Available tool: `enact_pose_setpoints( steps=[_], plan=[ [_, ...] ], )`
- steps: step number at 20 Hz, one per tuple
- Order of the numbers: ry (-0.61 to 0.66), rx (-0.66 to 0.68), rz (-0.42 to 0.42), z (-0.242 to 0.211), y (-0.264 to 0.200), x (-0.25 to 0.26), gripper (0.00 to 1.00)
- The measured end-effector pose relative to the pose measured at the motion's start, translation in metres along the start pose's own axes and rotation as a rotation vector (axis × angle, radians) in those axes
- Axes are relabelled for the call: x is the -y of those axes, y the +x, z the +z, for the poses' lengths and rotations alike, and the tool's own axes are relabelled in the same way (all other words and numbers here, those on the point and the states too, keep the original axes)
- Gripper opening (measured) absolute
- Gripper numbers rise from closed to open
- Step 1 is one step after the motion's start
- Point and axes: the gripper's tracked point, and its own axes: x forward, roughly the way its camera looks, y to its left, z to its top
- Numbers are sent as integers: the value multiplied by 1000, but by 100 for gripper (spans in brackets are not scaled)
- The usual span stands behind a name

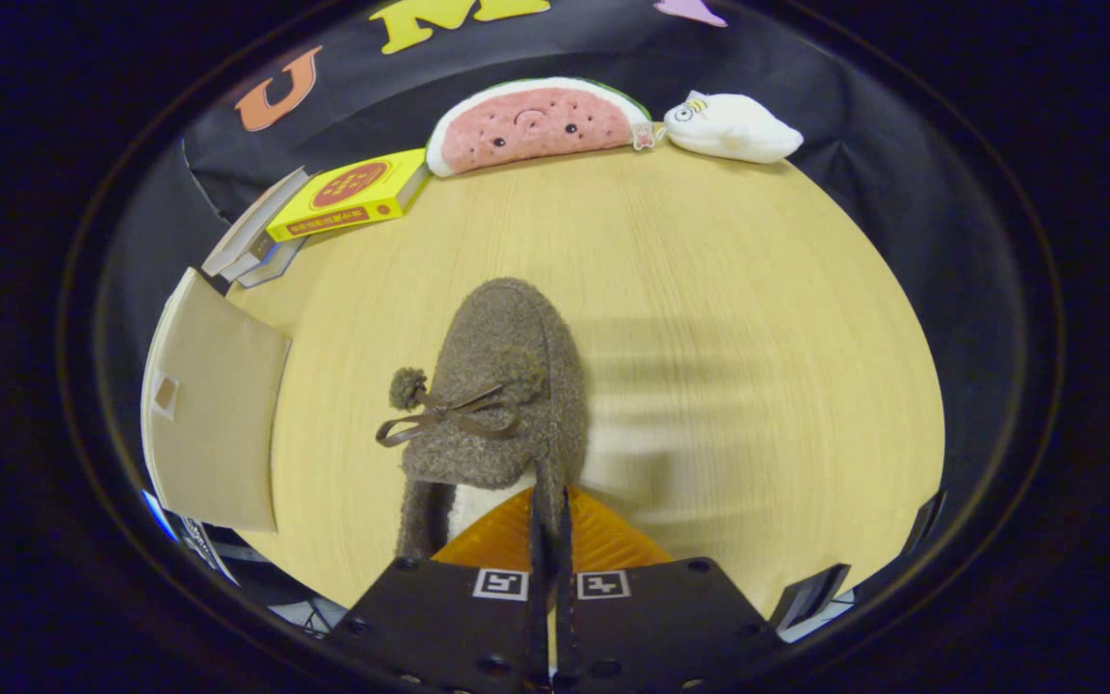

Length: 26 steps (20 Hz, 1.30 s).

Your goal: Open the storage box then place both shoes into the box .Put the left shoe in first, then the right shoe, with the right side of both shoes facing outward in a uniform manner.

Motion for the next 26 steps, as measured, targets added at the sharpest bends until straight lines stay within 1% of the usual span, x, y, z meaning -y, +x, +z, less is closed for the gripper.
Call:
enact_pose_setpoints(
  steps=[1,4,9,12,17,20,22,26],
  plan=[
    [9,-2,-4,-5,1,1,1],
    [31,17,-15,-4,-15,0,0],
    [57,112,11,5,-69,-23,0],
    [49,160,25,10,-103,-47,0],
    [37,243,59,17,-154,-104,0],
    [27,278,84,23,-174,-147,0],
    [23,291,104,26,-181,-178,0],
    [16,292,134,31,-180,-236,0]
  ],
)
